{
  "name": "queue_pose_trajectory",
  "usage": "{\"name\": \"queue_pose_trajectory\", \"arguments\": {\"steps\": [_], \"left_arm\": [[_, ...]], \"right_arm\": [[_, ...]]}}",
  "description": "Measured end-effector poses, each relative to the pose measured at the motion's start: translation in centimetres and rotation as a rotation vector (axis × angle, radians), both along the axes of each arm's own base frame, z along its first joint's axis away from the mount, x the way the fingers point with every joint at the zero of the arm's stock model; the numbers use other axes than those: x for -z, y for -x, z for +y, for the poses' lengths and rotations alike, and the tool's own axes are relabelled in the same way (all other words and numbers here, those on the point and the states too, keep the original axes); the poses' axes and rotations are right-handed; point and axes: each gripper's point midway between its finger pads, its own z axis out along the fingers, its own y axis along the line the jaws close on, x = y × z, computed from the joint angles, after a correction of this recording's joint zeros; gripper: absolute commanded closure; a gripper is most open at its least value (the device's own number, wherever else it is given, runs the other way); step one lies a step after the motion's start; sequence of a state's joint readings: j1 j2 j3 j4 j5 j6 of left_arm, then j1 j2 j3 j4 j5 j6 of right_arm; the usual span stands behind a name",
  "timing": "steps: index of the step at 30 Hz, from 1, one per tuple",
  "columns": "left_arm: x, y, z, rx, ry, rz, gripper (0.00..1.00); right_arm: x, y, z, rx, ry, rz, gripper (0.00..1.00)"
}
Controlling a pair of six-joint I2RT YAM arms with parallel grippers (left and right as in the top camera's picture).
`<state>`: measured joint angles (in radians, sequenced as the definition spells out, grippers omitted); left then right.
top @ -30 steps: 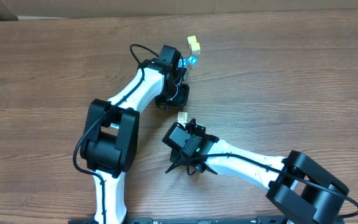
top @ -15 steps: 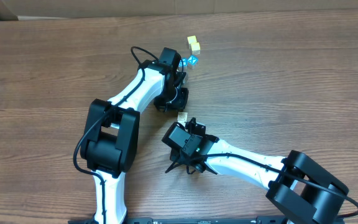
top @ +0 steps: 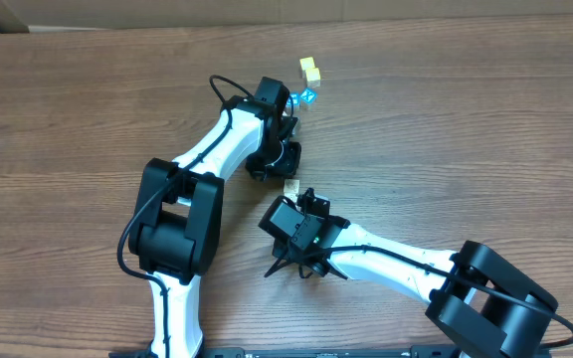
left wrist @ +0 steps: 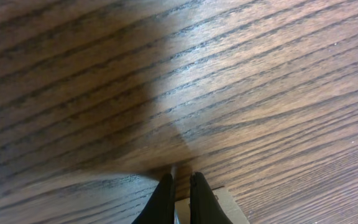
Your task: Flip 4 blocks
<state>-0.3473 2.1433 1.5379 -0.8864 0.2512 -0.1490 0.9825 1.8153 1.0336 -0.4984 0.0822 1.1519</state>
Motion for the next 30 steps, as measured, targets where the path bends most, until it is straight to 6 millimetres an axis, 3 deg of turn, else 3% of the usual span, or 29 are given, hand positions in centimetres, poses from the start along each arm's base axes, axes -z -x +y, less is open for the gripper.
{"name": "queue_pose_trajectory", "arguments": {"steps": [14,30], "left_arm": [[0.04,0.49,0.28,-0.013,-0.009,0.025,0.96],[0.11,0.67,0.56,-0.156,-0.028,0.067,0.96]], "right_arm": [[0.04,0.18,-0.02,-0.003,0.002,0.006,0.96],[0.15,0.31,-0.29,-0.003,0.013,0.013,0.95]]}}
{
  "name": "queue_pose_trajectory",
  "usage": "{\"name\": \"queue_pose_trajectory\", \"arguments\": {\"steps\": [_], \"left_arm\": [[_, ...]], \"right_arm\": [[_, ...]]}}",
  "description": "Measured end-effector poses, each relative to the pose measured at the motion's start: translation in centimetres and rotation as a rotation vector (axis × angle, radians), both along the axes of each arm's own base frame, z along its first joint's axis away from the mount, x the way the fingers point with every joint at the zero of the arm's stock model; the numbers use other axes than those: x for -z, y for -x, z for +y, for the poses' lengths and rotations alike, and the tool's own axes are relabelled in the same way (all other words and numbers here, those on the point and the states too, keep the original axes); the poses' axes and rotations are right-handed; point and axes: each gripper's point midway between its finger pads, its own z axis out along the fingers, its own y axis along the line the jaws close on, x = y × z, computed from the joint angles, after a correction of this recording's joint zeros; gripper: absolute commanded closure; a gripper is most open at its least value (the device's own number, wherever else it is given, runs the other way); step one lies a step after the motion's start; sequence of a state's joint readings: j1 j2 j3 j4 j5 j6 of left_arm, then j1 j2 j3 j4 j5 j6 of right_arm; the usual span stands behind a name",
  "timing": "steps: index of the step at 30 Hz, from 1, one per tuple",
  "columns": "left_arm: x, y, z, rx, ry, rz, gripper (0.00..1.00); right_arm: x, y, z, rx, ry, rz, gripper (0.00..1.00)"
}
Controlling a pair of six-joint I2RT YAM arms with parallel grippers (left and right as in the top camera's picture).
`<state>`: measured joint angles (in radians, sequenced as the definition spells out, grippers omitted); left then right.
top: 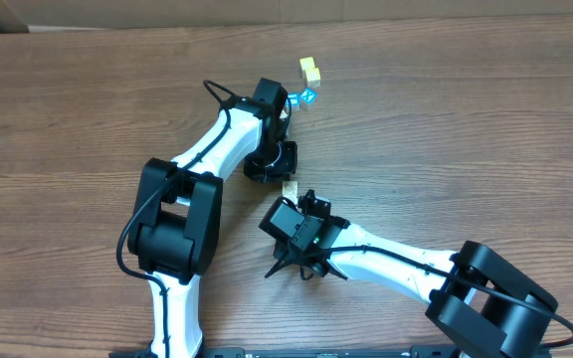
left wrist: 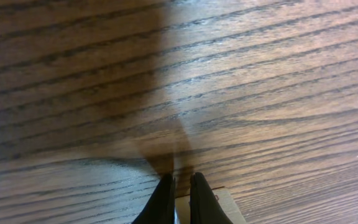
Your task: Flip 4 blocks
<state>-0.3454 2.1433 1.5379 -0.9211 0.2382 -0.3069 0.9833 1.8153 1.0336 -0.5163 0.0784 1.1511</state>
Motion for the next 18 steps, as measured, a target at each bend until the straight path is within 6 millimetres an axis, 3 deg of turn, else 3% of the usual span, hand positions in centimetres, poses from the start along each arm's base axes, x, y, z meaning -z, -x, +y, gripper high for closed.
{"name": "queue_pose_trajectory", "arguments": {"steps": [9,18], "left_arm": [[-0.01,-0.54,-0.12,-0.024,0.003,-0.017,0.96],[-0.03,-0.6,-0.1,-0.027,0.001,-0.019,0.96]], "right_arm": [[-0.05,-0.31,-0.04,0.008,-0.004,-0.005,0.86],[-0.05,-0.27,-0.01,0.007,-0.006,-0.003,0.85]]}}
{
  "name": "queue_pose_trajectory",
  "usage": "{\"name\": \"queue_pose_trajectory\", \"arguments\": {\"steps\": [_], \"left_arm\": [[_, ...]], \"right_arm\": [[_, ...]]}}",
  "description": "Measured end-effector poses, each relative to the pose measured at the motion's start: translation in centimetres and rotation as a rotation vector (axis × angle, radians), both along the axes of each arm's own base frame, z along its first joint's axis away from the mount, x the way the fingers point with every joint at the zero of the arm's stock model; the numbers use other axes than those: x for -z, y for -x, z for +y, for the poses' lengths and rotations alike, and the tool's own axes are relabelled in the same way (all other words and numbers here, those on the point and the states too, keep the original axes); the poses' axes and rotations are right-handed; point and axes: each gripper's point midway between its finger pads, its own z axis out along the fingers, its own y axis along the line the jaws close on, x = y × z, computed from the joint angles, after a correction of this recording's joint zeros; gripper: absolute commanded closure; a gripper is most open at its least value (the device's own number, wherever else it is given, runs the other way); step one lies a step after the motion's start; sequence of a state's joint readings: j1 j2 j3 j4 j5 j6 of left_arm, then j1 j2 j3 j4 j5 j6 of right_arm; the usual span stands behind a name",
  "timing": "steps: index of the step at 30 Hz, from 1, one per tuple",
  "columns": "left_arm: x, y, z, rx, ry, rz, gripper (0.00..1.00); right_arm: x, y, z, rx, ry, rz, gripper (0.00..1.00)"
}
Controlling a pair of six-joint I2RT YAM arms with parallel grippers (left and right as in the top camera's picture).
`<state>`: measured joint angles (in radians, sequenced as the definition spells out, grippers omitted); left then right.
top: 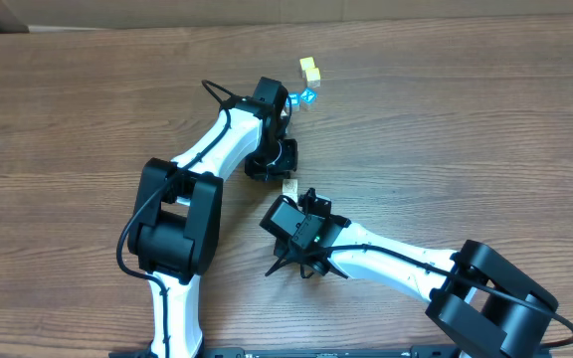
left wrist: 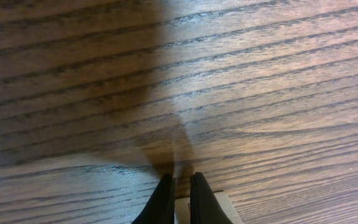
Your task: Flip 4 blocks
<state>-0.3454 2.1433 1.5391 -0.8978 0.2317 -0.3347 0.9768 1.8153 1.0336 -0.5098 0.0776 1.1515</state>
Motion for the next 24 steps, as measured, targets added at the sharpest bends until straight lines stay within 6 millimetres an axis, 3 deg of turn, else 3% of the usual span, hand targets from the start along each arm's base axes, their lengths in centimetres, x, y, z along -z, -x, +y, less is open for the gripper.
{"name": "queue_pose_trajectory", "arguments": {"steps": [7,8,9,24], "left_arm": [[0.0,0.0,0.01,0.0,0.0,0.0,0.91],[0.0,0.01,0.01,-0.002,-0.001,0.001,0.9],[0.0,0.01,0.01,-0.003,-0.001,0.001,0.89],[-0.05,-0.74,-0.2,-0.004,0.007,-0.03,0.84]], "right_arm": [[-0.01,0.03,0.05,-0.001,-0.003,0.002,0.85],[-0.01,0.03,0.05,-0.001,-0.003,0.002,0.94],[0.0,0.03,0.04,-0.002,-0.002,0.002,0.97],[0.19,0.44,-0.28,-0.001,0.001,0.036,0.96]]}}
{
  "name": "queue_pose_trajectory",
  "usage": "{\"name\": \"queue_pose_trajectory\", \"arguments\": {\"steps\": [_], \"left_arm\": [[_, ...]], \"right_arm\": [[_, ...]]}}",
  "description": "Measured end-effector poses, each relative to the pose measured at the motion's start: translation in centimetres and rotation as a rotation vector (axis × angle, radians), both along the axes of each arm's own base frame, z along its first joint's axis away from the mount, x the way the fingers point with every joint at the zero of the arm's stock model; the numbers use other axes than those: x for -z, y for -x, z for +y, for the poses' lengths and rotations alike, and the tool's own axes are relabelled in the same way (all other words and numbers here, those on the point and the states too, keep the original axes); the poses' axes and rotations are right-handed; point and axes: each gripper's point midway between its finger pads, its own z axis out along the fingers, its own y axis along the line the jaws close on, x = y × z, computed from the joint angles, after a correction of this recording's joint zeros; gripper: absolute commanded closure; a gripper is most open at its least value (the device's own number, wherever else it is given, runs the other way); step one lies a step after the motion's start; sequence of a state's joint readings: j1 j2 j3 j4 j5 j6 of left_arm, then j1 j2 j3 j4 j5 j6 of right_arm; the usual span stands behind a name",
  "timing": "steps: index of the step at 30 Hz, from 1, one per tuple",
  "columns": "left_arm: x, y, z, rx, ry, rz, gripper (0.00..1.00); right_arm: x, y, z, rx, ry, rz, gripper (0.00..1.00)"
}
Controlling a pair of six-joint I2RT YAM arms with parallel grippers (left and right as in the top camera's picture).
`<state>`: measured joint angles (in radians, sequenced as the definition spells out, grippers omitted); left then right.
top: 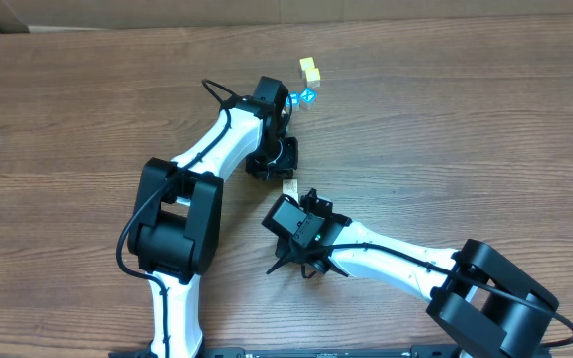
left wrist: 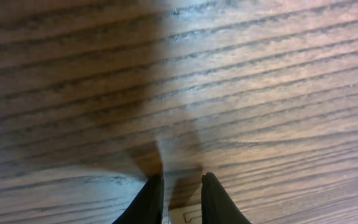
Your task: Flip 4 blocks
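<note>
A small tan block point(top: 289, 186) lies on the wooden table point(top: 446, 129) between the two arms. In the left wrist view a tan block point(left wrist: 188, 216) with an engraved mark shows at the bottom edge, in the gap between my left fingers point(left wrist: 151, 199). My left gripper point(left wrist: 182, 177) is open, pointing down close to the tabletop. My right gripper point(top: 313, 202) sits just below and right of the tan block; its fingers are too small to read. A yellow block point(top: 310, 69) and a blue block point(top: 304, 96) lie beyond the left wrist.
A cardboard wall point(top: 267, 12) borders the far edge of the table. The left arm point(top: 217, 149) and right arm point(top: 396, 264) nearly meet around the tan block.
My left fingers have parted from a narrow slit to a wider gap, with the tan block showing between them. The right wrist has shifted slightly to the right.
At each earlier moment my left fingers stood almost together just above the table, with the tan block's corner at the bottom of the wrist view, turning slightly over the grain. Now the fingers stand apart. The yellow and blue blocks stayed in place.
</note>
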<state>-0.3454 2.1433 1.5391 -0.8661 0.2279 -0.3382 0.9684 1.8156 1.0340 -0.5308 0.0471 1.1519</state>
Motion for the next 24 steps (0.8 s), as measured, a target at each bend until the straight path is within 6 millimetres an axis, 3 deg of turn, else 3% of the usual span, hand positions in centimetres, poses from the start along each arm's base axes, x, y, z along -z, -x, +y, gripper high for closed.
{"name": "queue_pose_trajectory", "arguments": {"steps": [7,14,19,24], "left_arm": [[-0.1,-0.9,-0.1,-0.001,0.002,-0.04,0.84],[-2.2,-2.9,0.3,-0.045,0.013,-0.074,0.96],[-4.6,-3.9,2.7,-0.132,0.008,-0.063,0.96],[-5.1,-2.2,5.8,-0.184,-0.057,0.016,0.96]], "right_arm": [[0.0,0.3,0.1,-0.01,-0.003,0.013,0.96],[-1.0,0.5,-0.3,-0.088,0.009,-0.007,0.96],[-3.6,-0.7,-0.6,-0.12,-0.027,-0.064,0.96],[-4.1,-3.8,-2.8,-0.095,-0.056,-0.054,0.96]]}}
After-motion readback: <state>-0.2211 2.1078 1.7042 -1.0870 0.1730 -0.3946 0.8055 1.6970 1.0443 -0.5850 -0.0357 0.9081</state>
